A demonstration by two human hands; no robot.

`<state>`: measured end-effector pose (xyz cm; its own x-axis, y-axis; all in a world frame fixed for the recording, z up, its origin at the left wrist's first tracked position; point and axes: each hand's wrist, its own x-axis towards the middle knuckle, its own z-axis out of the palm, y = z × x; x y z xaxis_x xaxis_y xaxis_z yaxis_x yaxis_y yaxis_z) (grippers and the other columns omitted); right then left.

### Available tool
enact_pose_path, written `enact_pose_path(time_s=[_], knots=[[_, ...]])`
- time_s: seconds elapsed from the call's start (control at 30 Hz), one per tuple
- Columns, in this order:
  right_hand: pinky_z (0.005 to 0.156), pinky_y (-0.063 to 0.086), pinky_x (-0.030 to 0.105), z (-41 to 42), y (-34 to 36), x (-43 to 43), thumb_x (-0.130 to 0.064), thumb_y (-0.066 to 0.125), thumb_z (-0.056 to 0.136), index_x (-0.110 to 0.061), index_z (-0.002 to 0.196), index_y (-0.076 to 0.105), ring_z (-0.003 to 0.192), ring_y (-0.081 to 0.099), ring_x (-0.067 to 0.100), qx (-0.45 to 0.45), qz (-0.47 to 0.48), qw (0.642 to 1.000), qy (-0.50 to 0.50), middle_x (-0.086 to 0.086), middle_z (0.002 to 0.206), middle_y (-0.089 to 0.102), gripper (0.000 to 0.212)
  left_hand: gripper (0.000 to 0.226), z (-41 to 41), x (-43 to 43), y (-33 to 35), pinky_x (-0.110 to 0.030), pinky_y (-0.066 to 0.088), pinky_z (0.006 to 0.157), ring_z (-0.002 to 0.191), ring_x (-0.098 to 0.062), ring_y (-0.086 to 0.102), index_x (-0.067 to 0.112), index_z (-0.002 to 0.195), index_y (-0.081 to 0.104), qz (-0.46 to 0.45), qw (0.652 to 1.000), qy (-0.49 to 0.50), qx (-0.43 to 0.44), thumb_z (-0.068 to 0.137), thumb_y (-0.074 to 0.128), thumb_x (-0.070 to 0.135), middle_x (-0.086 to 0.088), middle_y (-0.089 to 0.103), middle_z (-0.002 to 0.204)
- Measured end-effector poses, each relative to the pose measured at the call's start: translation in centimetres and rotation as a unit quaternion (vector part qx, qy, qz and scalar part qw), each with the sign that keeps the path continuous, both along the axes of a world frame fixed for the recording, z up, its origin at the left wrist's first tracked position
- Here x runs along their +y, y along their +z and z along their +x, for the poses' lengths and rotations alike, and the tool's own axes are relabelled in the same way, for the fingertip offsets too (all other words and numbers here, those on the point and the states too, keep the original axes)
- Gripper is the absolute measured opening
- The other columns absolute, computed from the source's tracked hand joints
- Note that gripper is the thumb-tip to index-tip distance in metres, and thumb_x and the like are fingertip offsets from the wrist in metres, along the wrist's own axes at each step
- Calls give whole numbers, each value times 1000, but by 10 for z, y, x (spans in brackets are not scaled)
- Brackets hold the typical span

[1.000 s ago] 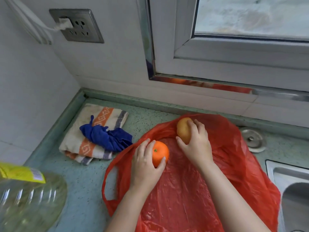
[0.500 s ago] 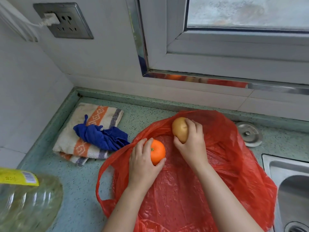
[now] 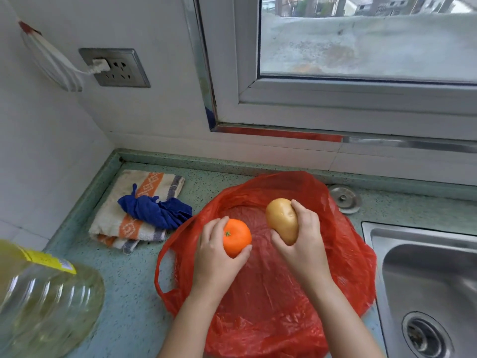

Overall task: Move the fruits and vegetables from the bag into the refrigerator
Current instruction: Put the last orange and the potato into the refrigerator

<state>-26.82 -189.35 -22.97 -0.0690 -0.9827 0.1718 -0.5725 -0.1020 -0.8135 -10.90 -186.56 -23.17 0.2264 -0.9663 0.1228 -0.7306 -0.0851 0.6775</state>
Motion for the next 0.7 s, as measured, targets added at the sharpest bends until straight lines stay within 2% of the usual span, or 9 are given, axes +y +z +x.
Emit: enact_pose_path(time_s=[0.17,0.33,0.47,0.57,0.7], knots=[[86,29,8,-11,32,38,-17,73,72,-17,130,43,108,40,6,11,-28,999,-21,-4,119,40,66,67,-2,25,29,-18,29,92,110,-7,42,18,127,50,-31,997,-37,55,68,79,28,11,41,117],[80,25,-6,-14,60,73,-17,74,72,-20,128,45,98,35,-7,19,-53,997,-61,-7,115,40,63,67,8,48,47,-29,40,93,110,-11,44,23,127,48,-15,994,-81,75,69,79,31,13,39,118],[76,25,-8,-12,75,101,-20,73,73,-21,130,44,99,39,1,28,-40,994,-99,-8,115,41,64,67,12,58,59,-30,40,93,110,-12,44,25,128,46,-5,988,-126,93,69,78,32,13,38,118],[73,31,-3,-7,82,122,-23,73,74,-23,131,42,100,44,6,27,-33,990,-133,-9,116,41,65,66,10,66,69,-24,36,91,109,-8,41,27,128,45,-14,978,-177,108,70,77,31,14,38,119],[68,34,1,-1,92,152,-35,70,70,-26,128,44,88,47,2,28,-42,979,-195,-9,110,43,64,65,6,81,77,-23,36,92,110,-7,42,28,126,46,-22,960,-253,118,69,77,31,14,40,119]])
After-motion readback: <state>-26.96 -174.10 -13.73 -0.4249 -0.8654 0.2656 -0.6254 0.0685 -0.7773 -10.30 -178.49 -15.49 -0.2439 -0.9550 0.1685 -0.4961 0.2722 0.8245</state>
